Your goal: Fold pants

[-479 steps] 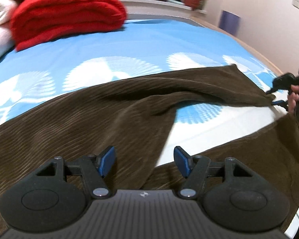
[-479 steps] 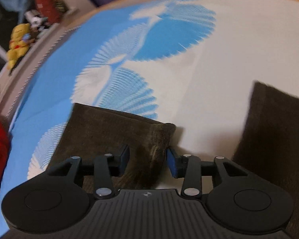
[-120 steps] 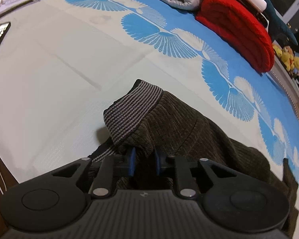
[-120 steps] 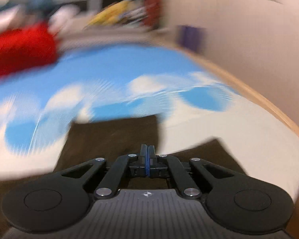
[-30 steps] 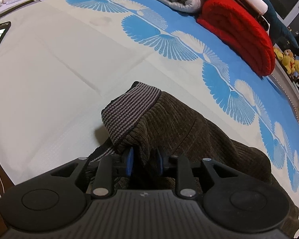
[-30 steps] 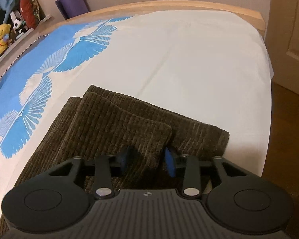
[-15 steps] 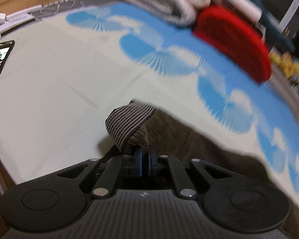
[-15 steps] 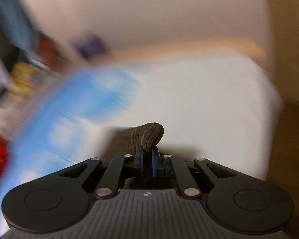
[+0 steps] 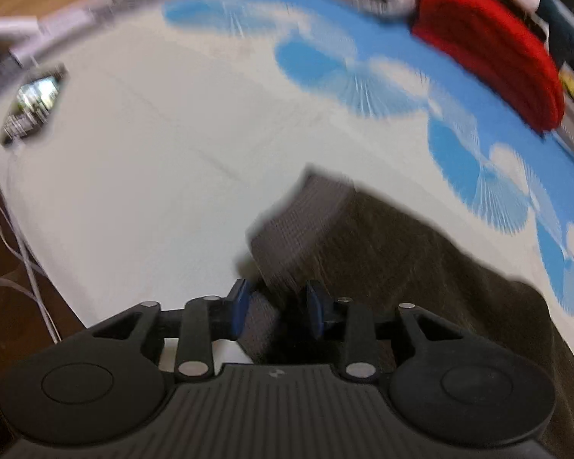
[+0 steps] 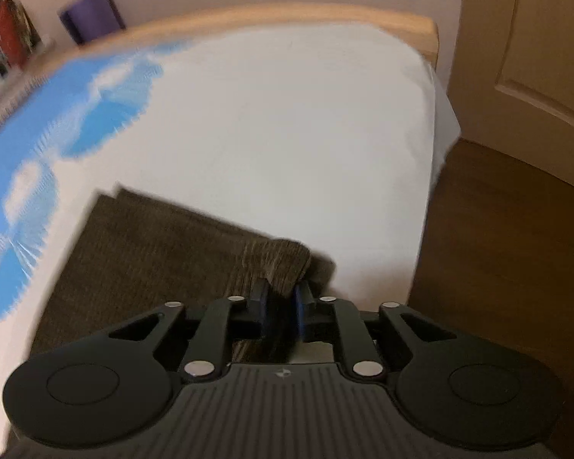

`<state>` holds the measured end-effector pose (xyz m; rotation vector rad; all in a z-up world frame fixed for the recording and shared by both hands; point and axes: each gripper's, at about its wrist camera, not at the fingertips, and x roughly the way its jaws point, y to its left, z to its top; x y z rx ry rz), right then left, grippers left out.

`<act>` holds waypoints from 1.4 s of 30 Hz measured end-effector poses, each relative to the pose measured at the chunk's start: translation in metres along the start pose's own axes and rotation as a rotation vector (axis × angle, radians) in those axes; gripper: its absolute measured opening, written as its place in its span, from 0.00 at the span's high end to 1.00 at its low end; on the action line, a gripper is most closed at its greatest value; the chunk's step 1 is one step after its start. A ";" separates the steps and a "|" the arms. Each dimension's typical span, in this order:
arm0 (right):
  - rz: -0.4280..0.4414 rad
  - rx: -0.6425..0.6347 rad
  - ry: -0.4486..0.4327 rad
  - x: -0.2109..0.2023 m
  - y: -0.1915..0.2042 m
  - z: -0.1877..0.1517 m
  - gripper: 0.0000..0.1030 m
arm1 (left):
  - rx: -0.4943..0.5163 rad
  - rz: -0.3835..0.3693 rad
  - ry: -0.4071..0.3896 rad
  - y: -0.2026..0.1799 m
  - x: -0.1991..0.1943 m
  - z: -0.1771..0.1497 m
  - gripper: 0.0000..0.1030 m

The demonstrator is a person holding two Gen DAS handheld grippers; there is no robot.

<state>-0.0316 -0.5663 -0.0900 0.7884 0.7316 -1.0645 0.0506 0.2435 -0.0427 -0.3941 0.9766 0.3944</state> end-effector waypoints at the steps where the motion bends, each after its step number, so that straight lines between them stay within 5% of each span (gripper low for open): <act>1: 0.002 -0.021 -0.038 -0.007 0.003 0.000 0.80 | 0.010 0.030 -0.052 -0.001 -0.007 -0.001 0.64; 4: -0.003 -0.103 -0.187 -0.034 0.009 -0.005 0.67 | 0.051 0.054 -0.179 -0.009 -0.021 -0.003 0.63; 8: 0.098 -0.175 -0.263 -0.049 0.021 -0.007 0.59 | 0.141 -0.093 -0.127 -0.026 -0.009 0.000 0.53; 9: 0.162 -0.196 -0.240 -0.049 0.025 -0.009 0.59 | 0.160 -0.096 -0.099 -0.028 -0.003 -0.001 0.51; 11: 0.260 -0.232 -0.172 -0.043 0.033 -0.013 0.59 | 0.227 0.013 0.059 -0.038 0.024 -0.002 0.54; 13: 0.310 -0.297 -0.067 -0.031 0.043 -0.020 0.57 | 0.257 -0.003 0.171 -0.040 0.044 -0.004 0.59; 17: 0.264 -0.360 0.129 -0.001 0.052 -0.033 0.57 | 0.009 -0.077 0.052 -0.007 0.035 0.006 0.56; 18: 0.254 -0.356 0.154 0.003 0.052 -0.033 0.57 | -0.050 -0.063 0.030 0.003 0.033 0.009 0.43; 20: 0.246 -0.347 0.167 0.006 0.049 -0.033 0.56 | -0.138 -0.046 0.060 0.016 0.039 0.012 0.35; 22: 0.234 -0.343 0.167 0.008 0.048 -0.032 0.56 | -0.175 -0.119 0.144 0.019 0.051 0.011 0.40; 23: 0.230 -0.338 0.168 0.008 0.048 -0.032 0.56 | -0.175 -0.143 0.165 0.016 0.054 0.010 0.61; 26: 0.224 -0.330 0.166 0.005 0.048 -0.036 0.56 | -0.133 -0.160 0.109 0.009 0.044 0.014 0.82; 31: 0.216 -0.339 0.149 0.002 0.052 -0.038 0.56 | -0.053 -0.194 -0.071 0.000 -0.007 0.010 0.84; 33: 0.196 -0.354 0.148 0.002 0.052 -0.039 0.56 | -0.058 -0.151 -0.001 0.000 -0.004 0.006 0.83; 35: 0.161 -0.369 0.158 0.006 0.052 -0.041 0.56 | -0.064 -0.068 0.169 0.002 0.023 0.000 0.77; 37: 0.132 -0.379 0.169 0.010 0.052 -0.042 0.56 | -0.073 0.009 0.246 0.005 0.041 -0.008 0.58; 38: 0.125 -0.384 0.168 0.011 0.053 -0.043 0.56 | -0.054 0.044 0.205 0.003 0.037 -0.009 0.48; 42: 0.113 -0.391 0.160 0.008 0.058 -0.043 0.56 | 0.058 0.096 -0.065 -0.017 -0.009 -0.007 0.47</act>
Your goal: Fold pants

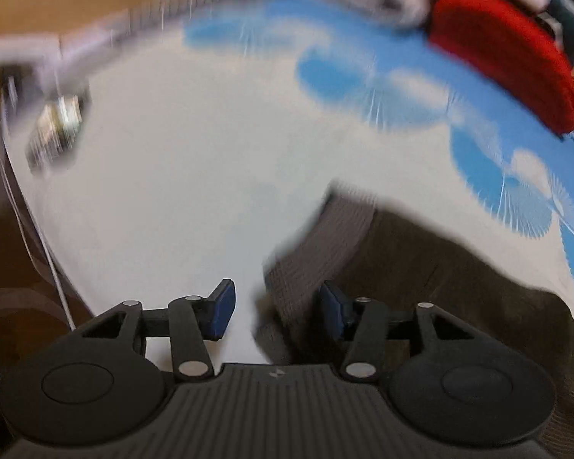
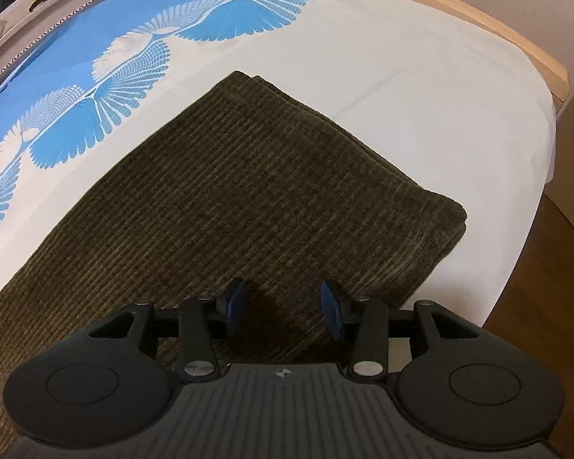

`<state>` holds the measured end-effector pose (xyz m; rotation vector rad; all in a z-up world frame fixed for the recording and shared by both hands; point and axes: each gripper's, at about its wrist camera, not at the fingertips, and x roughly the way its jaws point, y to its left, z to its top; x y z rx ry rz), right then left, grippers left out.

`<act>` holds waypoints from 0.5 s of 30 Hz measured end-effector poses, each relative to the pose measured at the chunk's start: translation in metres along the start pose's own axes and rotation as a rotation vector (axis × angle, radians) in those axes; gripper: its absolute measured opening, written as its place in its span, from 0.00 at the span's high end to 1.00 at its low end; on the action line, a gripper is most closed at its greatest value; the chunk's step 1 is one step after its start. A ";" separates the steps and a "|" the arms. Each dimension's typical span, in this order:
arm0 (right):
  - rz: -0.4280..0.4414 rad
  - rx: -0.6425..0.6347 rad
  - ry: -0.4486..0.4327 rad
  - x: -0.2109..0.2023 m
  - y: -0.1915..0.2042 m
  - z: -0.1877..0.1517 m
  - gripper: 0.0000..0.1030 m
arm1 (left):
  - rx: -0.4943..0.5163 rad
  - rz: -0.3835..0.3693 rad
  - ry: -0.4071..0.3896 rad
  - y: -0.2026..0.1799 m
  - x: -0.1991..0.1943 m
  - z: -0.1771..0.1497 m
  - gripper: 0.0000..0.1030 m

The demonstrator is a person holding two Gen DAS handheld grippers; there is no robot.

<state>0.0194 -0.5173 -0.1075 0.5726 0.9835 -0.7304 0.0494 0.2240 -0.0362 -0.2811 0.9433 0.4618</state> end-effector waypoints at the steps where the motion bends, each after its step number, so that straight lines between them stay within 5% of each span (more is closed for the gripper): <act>1: 0.003 -0.003 -0.005 -0.001 0.001 0.000 0.56 | 0.029 0.019 -0.060 -0.005 -0.009 0.002 0.47; 5: -0.002 -0.008 -0.031 -0.006 0.001 0.001 0.56 | 0.096 -0.061 -0.092 -0.026 -0.007 0.000 0.52; 8: 0.009 0.011 -0.044 -0.012 -0.004 0.002 0.56 | 0.125 -0.107 0.036 -0.035 0.017 -0.008 0.75; 11: 0.006 0.015 -0.045 -0.013 -0.006 0.003 0.55 | 0.118 -0.028 0.188 -0.038 0.051 -0.012 0.89; 13: 0.003 0.016 -0.041 -0.014 -0.007 0.002 0.55 | 0.118 -0.014 0.159 -0.043 0.043 -0.008 0.89; 15: 0.004 0.019 -0.041 -0.014 -0.009 0.002 0.55 | 0.136 -0.026 0.086 -0.053 0.029 -0.006 0.78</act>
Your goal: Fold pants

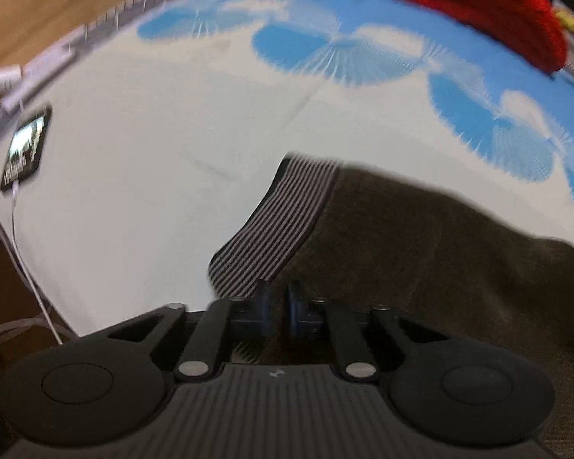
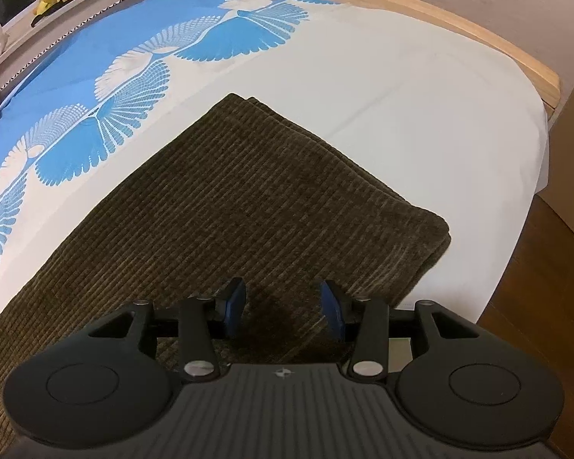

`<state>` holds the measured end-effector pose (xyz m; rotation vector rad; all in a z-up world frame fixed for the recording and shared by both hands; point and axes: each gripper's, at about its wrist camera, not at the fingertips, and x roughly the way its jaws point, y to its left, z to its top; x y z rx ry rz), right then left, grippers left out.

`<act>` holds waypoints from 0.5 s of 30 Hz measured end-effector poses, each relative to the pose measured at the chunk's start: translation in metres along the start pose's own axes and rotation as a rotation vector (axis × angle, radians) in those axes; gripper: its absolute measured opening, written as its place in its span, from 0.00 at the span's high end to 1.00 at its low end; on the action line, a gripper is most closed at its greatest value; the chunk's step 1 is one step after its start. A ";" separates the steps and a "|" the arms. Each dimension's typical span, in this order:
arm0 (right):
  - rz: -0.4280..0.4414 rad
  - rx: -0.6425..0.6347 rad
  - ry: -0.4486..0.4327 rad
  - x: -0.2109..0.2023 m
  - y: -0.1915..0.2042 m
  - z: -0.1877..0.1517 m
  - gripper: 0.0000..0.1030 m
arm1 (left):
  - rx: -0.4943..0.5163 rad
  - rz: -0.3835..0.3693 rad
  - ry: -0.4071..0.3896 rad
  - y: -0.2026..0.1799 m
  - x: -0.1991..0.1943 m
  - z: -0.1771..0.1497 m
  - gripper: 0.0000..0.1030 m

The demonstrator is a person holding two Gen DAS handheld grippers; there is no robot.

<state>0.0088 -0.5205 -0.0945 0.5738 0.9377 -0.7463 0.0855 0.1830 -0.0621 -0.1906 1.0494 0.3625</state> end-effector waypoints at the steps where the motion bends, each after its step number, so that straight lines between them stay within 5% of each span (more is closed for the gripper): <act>1: 0.001 0.001 -0.001 0.000 -0.001 0.000 0.55 | 0.011 -0.017 -0.039 -0.004 -0.006 0.000 0.76; 8: -0.001 0.018 -0.002 0.001 -0.014 0.002 0.54 | 0.022 -0.160 -0.134 -0.039 -0.019 0.007 0.76; 12: -0.006 0.027 -0.014 -0.001 -0.024 0.005 0.54 | 0.009 -0.159 -0.043 -0.050 0.007 0.009 0.76; 15: -0.016 0.052 -0.024 -0.002 -0.036 0.007 0.54 | -0.010 -0.089 0.106 -0.049 0.042 0.007 0.78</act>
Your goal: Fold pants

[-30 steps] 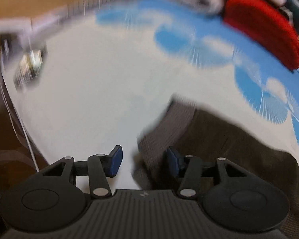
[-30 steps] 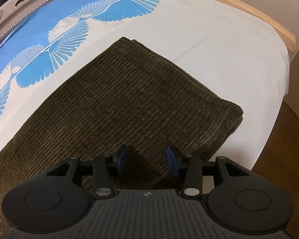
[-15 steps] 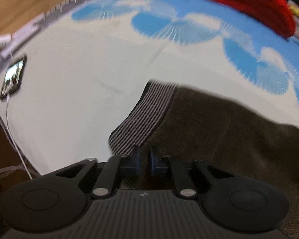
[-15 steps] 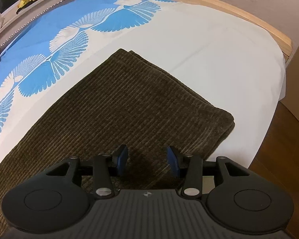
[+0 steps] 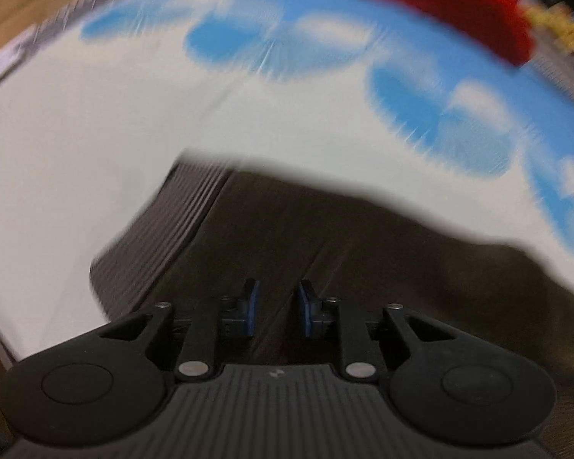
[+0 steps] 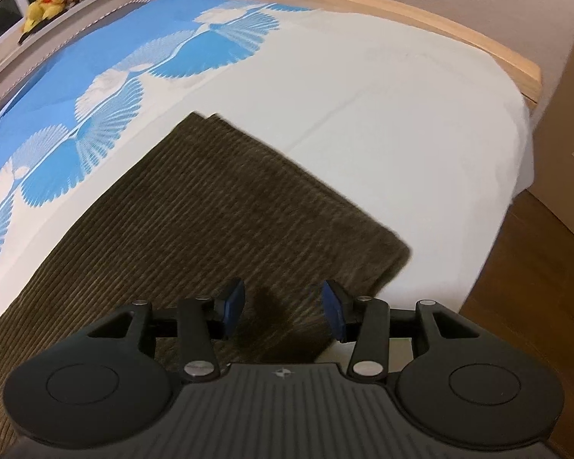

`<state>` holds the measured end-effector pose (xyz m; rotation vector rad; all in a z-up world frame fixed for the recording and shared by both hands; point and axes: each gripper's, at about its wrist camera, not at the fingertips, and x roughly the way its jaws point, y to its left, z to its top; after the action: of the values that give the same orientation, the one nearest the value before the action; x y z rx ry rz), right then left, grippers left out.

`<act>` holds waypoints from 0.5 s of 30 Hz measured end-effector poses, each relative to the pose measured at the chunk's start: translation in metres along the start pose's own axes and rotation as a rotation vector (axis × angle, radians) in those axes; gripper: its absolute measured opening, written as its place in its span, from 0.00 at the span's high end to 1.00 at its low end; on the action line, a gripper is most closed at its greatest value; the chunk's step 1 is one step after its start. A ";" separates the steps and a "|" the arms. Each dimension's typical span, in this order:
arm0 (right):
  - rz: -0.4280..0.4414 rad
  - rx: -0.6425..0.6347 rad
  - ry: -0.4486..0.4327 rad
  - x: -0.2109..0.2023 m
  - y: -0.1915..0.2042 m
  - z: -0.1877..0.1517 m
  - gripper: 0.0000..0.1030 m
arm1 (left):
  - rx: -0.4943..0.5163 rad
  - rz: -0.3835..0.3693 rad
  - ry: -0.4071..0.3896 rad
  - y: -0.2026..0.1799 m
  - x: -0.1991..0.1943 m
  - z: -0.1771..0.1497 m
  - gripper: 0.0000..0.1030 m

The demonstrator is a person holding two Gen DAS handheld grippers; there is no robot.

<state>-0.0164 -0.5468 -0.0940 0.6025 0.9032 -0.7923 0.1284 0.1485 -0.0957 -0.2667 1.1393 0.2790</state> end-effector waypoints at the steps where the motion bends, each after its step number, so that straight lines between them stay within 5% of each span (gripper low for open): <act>1: -0.004 0.007 -0.002 0.000 -0.004 0.001 0.54 | -0.032 -0.007 0.014 0.004 0.005 0.000 0.78; 6: -0.023 0.021 -0.025 -0.004 -0.016 0.001 0.54 | 0.037 0.029 -0.064 -0.015 -0.009 0.004 0.73; 11: -0.086 0.094 -0.073 -0.009 -0.031 0.006 0.53 | 0.051 -0.057 -0.084 -0.024 -0.019 -0.001 0.67; 15: -0.035 0.248 -0.071 -0.011 -0.053 0.007 0.50 | 0.008 -0.105 -0.074 -0.019 -0.024 -0.004 0.60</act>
<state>-0.0596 -0.5791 -0.0880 0.7720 0.7574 -0.9593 0.1217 0.1273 -0.0740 -0.3056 1.0498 0.1896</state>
